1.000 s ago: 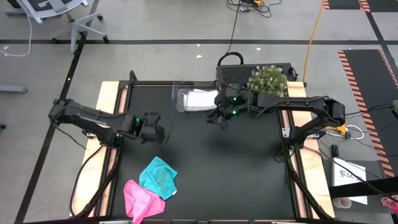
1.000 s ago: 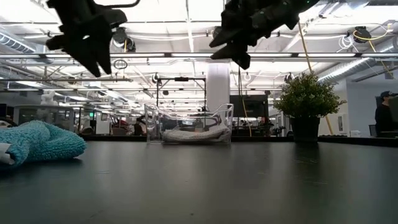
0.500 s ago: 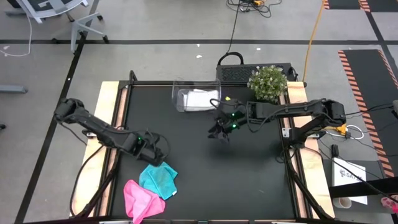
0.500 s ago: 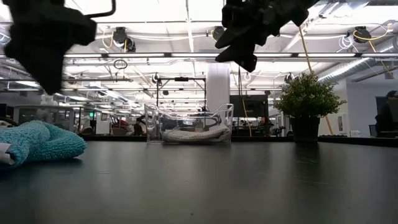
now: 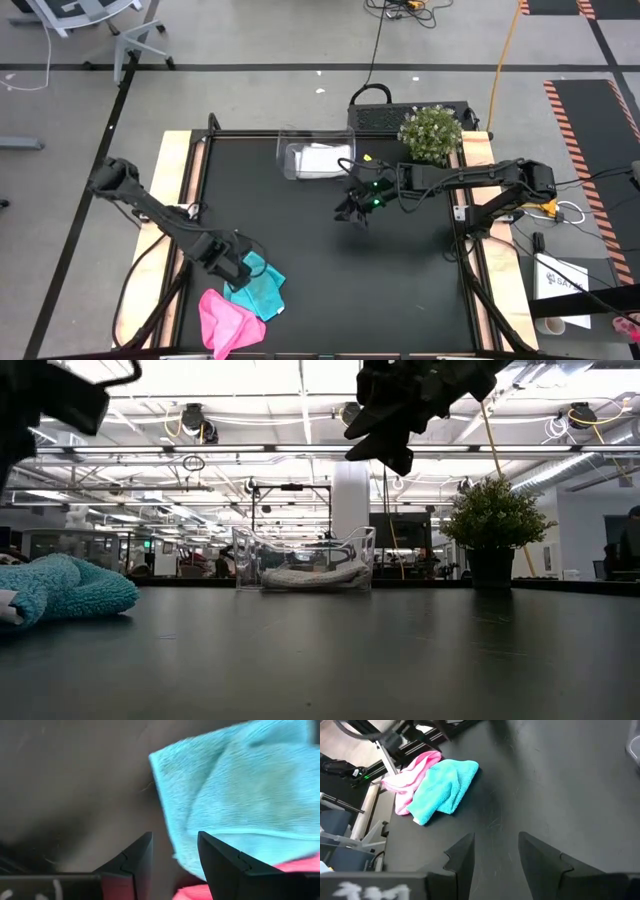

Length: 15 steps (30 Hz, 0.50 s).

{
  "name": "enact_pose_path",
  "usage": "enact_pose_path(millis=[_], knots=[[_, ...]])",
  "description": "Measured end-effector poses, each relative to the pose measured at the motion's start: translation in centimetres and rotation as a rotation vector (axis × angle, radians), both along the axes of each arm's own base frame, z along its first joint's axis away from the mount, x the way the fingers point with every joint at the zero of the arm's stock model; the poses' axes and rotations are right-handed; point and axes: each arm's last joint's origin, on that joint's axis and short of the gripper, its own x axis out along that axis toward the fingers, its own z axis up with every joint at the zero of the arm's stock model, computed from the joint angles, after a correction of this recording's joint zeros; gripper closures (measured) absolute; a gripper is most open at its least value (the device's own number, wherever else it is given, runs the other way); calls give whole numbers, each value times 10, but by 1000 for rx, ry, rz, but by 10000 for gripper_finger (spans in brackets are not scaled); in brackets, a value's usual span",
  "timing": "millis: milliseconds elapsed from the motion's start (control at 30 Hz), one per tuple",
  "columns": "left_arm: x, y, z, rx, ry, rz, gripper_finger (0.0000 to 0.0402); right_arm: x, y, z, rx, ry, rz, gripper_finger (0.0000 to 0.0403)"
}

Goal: Fold microfiber towels
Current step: Fold the blue microfiber towel

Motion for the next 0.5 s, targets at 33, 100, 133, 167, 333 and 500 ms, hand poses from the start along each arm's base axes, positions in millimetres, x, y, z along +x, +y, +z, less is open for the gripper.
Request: enact_pose_path(millis=[33, 100, 133, 167, 333, 500], knots=[[0, 0, -4, 3, 13, 0, 243, 0, 0, 0, 0, 0, 0, 262], [3, -3, -13, -23, 27, -3, 243, 0, 0, 0, 0, 0, 0, 262], [5, -4, -17, -40, 27, -4, 243, 0, 0, 0, 0, 0, 0, 262], [7, -6, -20, -57, 17, -4, 243, 0, 0, 0, 1, 0, -1, 262], [15, -11, -28, -100, -31, 6, 243, 0, 0, 0, 12, 3, -9, 262], [19, -10, -36, -113, 24, 32, 242, 0, 0, 0, 12, 3, -8, 262]])
